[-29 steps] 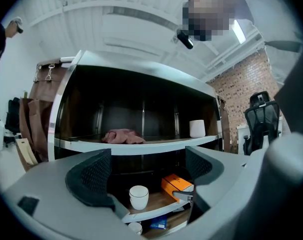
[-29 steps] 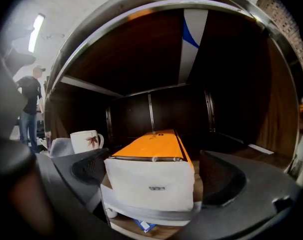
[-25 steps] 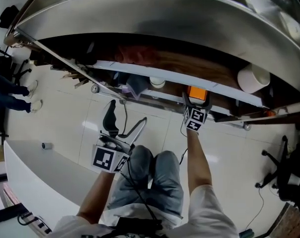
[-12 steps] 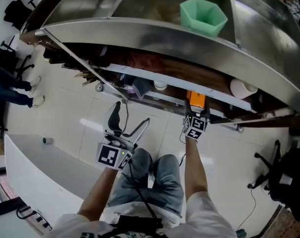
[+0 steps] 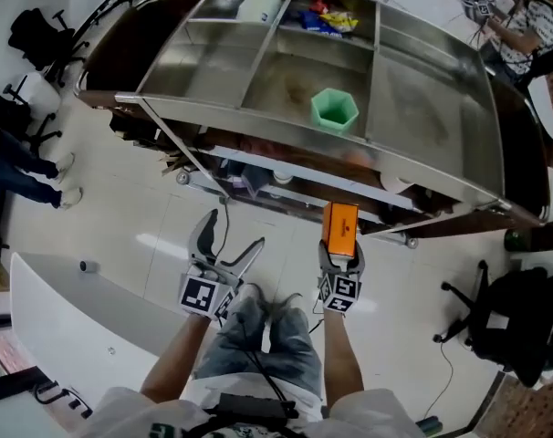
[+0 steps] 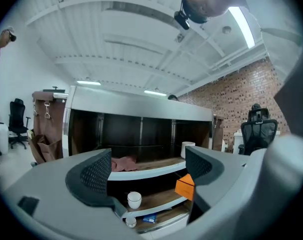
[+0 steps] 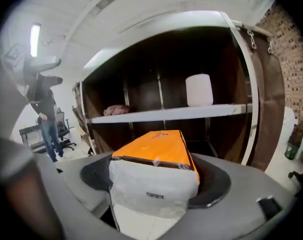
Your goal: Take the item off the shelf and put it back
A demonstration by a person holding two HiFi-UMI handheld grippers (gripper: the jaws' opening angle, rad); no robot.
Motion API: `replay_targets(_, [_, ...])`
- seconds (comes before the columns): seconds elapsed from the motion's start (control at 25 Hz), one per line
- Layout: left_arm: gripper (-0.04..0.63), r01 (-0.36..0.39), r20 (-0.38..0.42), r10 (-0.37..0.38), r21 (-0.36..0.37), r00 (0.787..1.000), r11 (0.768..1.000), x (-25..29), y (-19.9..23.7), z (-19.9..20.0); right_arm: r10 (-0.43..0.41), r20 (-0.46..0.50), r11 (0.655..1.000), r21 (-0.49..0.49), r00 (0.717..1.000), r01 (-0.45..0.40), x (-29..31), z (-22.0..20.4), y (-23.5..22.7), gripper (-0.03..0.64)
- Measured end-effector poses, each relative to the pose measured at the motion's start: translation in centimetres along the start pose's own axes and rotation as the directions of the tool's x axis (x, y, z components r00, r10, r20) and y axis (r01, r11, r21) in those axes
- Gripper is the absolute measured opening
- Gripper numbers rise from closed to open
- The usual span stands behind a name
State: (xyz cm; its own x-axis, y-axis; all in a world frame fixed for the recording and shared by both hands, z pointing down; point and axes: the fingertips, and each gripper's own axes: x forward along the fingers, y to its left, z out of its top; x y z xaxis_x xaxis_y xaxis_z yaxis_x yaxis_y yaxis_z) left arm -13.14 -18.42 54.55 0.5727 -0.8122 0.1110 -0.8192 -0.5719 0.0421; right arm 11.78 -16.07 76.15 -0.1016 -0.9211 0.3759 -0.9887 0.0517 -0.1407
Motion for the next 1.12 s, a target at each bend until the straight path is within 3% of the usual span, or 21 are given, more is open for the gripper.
replay_targets(0.16, [0.443, 0.017, -0.011, -0.017, -0.025, 1.000, 1.000, -2.2, -1.2, 3.5, 0.039, 0.080, 0.997, 0.059, 0.996, -0.044, -7.2, 7.6, 3.0, 0.422])
replay_targets(0.4, [0.443, 0.052, 0.022, -0.052, 0.006, 0.998, 0.999, -5.6, -2.6, 7.9, 0.071, 0.160, 0.992, 0.093, 0.985, -0.087, -16.1, 16.5, 6.9, 0.422])
replay_targets(0.6, [0.443, 0.038, 0.056, -0.037, -0.016, 0.998, 0.999, -8.1, -3.0, 10.9, 0.097, 0.224, 0.993, 0.037, 0.970, -0.108, -20.8, 22.6, 8.3, 0.422])
replay_targets(0.8, [0.443, 0.053, 0.109, -0.060, 0.069, 0.992, 0.996, -9.1, -4.5, 14.8, 0.081, 0.313, 0.997, -0.025, 0.946, -0.077, -23.9, 29.4, 8.0, 0.422])
replay_targets(0.92, [0.443, 0.051, 0.133, -0.063, 0.089, 0.989, 0.995, -9.5, -4.6, 16.4, 0.075, 0.360, 0.997, -0.049, 0.930, -0.061, -25.1, 32.0, 8.2, 0.423])
replay_targets(1.12, [0.440, 0.043, 0.162, -0.048, 0.034, 0.986, 0.999, -9.9, -4.4, 17.8, 0.071, 0.381, 0.997, -0.046, 0.922, -0.058, -26.1, 33.0, 8.2, 0.423])
